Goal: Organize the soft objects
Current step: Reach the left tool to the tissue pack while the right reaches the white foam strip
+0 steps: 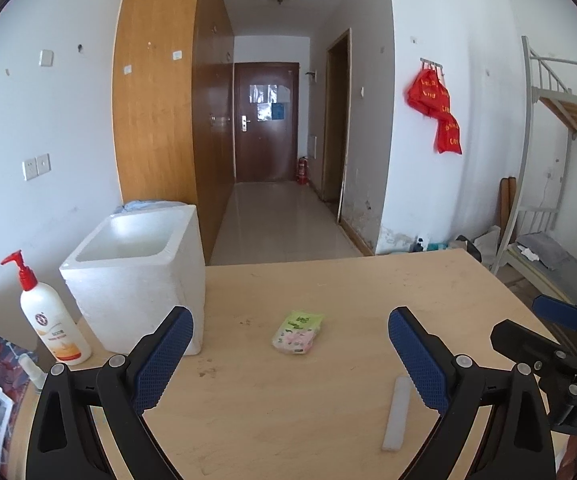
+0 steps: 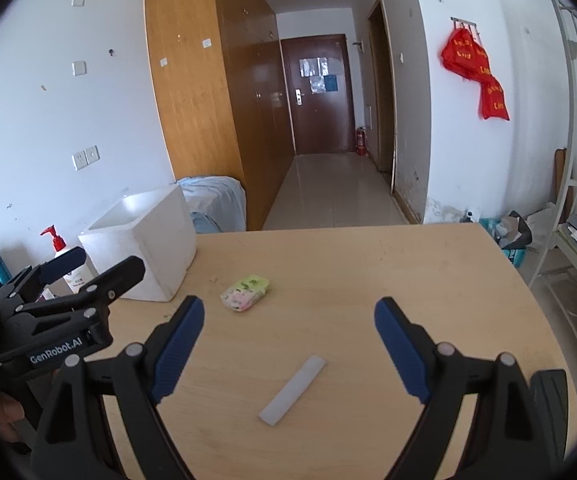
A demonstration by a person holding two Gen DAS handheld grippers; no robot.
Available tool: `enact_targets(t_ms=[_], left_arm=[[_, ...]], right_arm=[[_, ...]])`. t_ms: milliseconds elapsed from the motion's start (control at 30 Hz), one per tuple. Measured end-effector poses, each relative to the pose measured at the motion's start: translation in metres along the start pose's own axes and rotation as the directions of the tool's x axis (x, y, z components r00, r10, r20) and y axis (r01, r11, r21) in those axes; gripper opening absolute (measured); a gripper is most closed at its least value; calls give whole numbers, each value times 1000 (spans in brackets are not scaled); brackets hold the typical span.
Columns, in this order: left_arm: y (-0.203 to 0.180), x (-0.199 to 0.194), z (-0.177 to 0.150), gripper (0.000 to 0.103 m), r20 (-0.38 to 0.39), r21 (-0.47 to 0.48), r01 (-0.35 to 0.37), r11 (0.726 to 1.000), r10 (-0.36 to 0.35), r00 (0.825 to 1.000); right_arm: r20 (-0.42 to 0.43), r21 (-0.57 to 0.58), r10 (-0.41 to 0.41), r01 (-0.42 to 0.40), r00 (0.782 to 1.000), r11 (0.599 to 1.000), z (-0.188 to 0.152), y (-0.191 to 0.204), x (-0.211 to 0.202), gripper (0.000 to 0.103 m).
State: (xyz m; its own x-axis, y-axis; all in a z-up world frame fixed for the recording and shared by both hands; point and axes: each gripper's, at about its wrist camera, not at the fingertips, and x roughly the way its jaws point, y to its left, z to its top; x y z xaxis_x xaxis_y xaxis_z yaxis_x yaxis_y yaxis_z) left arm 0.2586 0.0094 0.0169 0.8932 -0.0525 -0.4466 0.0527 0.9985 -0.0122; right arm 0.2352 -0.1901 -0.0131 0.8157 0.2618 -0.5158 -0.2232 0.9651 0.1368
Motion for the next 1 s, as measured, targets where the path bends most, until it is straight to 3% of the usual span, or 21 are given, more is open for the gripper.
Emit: enact_targets(t_ms=[433,1000], left_arm=[[0,47,-10,98,-44,9,49,999,-49,998],[-4,140,-34,98,-160,58,34,998,-25,987]], right_arm=[[-96,11,7,-6,995,1000,-21,-4,32,90],[-267,21,-8,14,964,1000,-64,-10,87,90]])
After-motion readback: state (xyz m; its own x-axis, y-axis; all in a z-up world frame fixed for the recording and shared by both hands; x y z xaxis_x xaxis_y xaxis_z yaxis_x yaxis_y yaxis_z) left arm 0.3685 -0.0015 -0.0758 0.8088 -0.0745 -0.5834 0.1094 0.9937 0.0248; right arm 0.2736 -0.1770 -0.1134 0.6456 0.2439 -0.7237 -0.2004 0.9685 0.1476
